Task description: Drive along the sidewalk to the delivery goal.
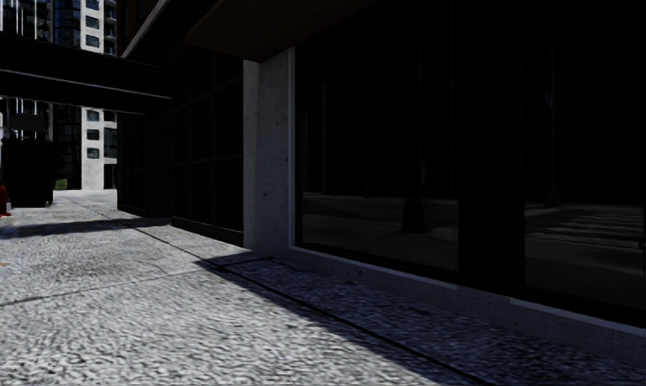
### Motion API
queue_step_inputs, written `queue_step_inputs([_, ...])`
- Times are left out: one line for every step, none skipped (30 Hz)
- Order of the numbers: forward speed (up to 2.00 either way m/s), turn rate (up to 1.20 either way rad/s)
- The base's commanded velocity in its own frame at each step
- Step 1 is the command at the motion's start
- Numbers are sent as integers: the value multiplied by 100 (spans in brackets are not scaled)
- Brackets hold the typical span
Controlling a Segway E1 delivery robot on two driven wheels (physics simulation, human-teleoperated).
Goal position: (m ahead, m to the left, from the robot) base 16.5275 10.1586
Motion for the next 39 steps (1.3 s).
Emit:
queue_step_inputs([151, 119])
queue_step_inputs([152, 119])
queue_step_inputs([152, 119])
queue_step_inputs([152, 119])
queue_step_inputs([152, 119])
queue_step_inputs([152, 119])
queue_step_inputs([152, 119])
queue_step_inputs([161, 119])
queue_step_inputs([168, 107])
queue_step_inputs([172, 59])
queue_step_inputs([177, 46])
queue_step_inputs([182, 36])
queue_step_inputs([200, 0])
queue_step_inputs([200, 0])
queue_step_inputs([200, 0])
queue_step_inputs([200, 0])
queue_step_inputs([200, 0])
queue_step_inputs([200, 0])
queue_step_inputs([200, 0])
queue_step_inputs([200, 0])
queue_step_inputs([200, 0])
queue_step_inputs([200, 0])
queue_step_inputs([200, 0])
queue_step_inputs([200, 0])
queue_step_inputs([200, 0])
queue_step_inputs([200, 0])
queue_step_inputs([200, 0])
queue_step_inputs([200, 0])
queue_step_inputs([200, 0])
queue_step_inputs([200, 0])
queue_step_inputs([200, 0])
queue_step_inputs([200, 0])
queue_step_inputs([200, 0])
queue_step_inputs([200, 0])
queue_step_inputs([200, 0])
queue_step_inputs([200, 0])
queue_step_inputs([200, 0])
queue_step_inputs([200, 0])
queue_step_inputs([200, 0])
